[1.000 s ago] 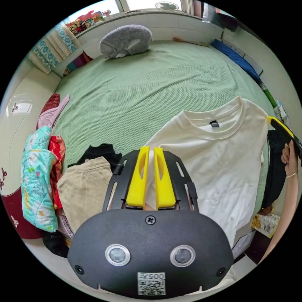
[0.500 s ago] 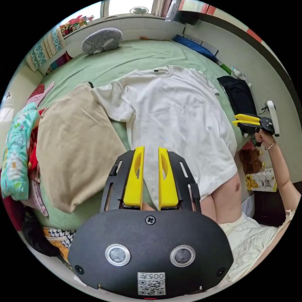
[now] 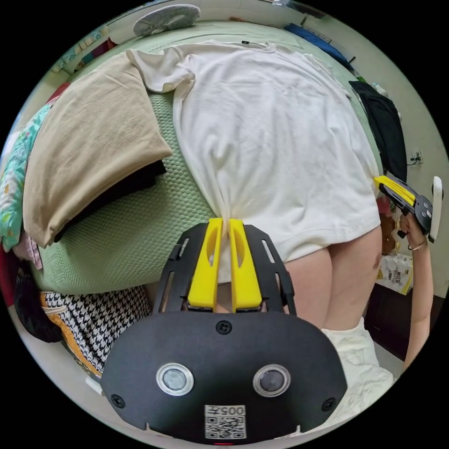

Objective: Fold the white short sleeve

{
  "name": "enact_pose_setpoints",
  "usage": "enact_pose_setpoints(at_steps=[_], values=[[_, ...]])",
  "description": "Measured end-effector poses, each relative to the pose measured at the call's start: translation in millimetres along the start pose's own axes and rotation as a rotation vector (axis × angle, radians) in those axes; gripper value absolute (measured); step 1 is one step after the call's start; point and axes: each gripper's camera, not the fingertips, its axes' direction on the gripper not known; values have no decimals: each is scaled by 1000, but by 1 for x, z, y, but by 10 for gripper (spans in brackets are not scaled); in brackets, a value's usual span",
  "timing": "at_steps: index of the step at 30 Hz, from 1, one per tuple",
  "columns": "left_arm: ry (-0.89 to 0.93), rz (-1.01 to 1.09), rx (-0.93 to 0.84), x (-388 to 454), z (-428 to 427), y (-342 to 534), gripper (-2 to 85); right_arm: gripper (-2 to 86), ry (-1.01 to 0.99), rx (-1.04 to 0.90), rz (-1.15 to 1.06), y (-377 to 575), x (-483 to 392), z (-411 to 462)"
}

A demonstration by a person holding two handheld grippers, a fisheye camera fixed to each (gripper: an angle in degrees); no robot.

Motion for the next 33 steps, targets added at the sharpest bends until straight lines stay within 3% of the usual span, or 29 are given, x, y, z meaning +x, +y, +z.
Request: enact_pose_setpoints(at_steps=[4, 11, 14, 19, 21, 25, 30, 33], values=[[3, 55, 49, 2, -20, 29, 43, -16, 131, -17, -4, 13, 9, -16], [177, 29, 102, -25, -37, 80, 44, -15, 34, -87, 148, 37, 50, -11], [146, -24, 96, -35, -30, 100, 38, -15, 24, -191, 244, 42, 56, 12], [3, -98, 200, -49, -52, 128, 1, -13, -14, -83, 266, 42, 42, -8], [24, -82, 248, -49, -58, 126, -2, -13, -7, -60, 242, 29, 28, -12], [-11, -72, 262, -44, -34, 97, -1, -13, -2, -13, 246, -4, -3, -1], [71, -81, 248, -52, 6, 84, -1, -12, -61, -46, 306, -18, -12, 36], [45, -71, 162, -50, 36, 82, -2, -12, -65, -44, 299, -11, -15, 56]])
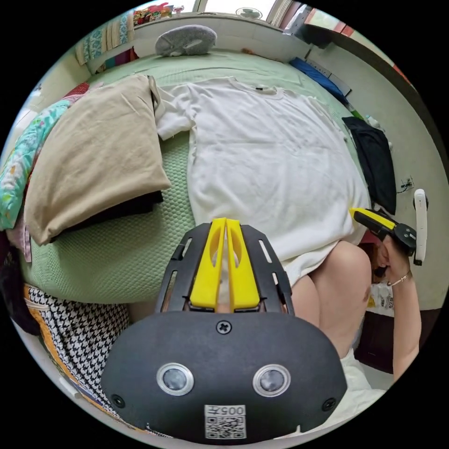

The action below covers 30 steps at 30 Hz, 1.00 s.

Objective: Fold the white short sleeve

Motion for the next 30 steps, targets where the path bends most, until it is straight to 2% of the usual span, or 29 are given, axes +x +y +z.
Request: enact_pose_setpoints(at_steps=[6, 14, 18, 23, 30], values=[[-56, 32, 34, 3, 21, 18, -2, -10, 43, 34, -23, 7, -3, 13], [-119, 61, 0, 1, 30, 22, -2, -9, -104, -58, 30, -6, 30, 20], [-58, 13, 18, -13, 31, 28, -2, -9, -91, -45, 41, -2, 31, 21], [64, -40, 35, -39, 35, 34, -3, -9, 77, -25, -124, 6, 9, 24], [171, -93, 38, -63, 41, 39, -2, -9, 32, -9, -102, 11, 24, 26]])
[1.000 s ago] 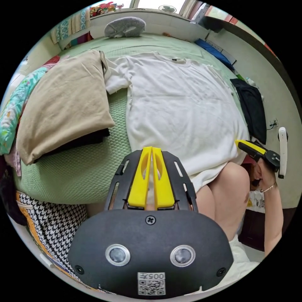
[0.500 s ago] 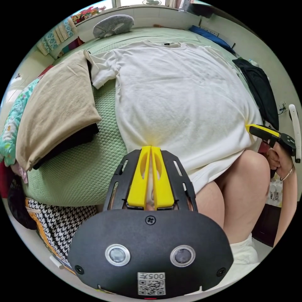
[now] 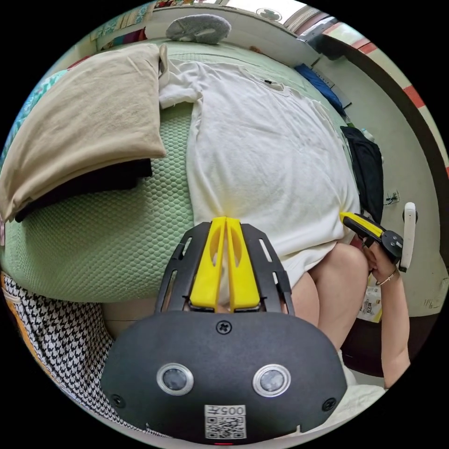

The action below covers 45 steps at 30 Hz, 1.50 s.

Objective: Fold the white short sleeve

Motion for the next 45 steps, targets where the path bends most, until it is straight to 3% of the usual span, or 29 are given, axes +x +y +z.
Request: enact_pose_setpoints(at_steps=[16, 45], values=[[-192, 104, -5, 23, 14, 7, -4, -9, -100, 27, 43, 10, 37, 0], [-148, 88, 6, 16, 25, 8, -3, -11, -113, 35, 49, 13, 65, -4]])
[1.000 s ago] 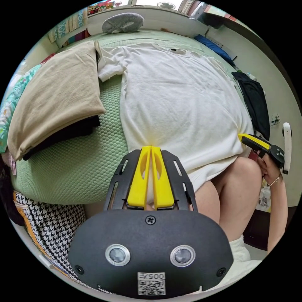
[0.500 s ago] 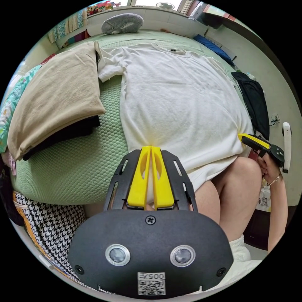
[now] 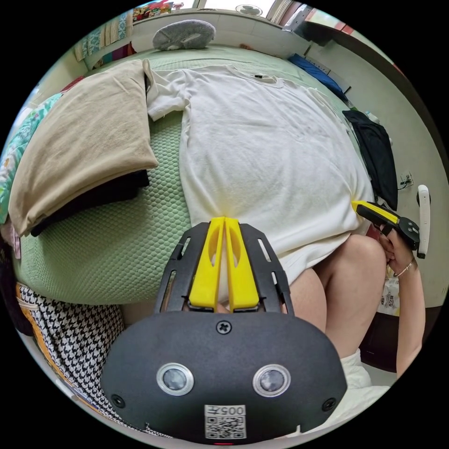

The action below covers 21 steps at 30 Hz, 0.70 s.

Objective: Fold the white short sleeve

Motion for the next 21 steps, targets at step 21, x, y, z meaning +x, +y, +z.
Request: enact_pose_setpoints(at_steps=[21], values=[[15, 0, 8, 3, 5, -2, -4, -11, 16, -1, -17, -1, 1, 1]])
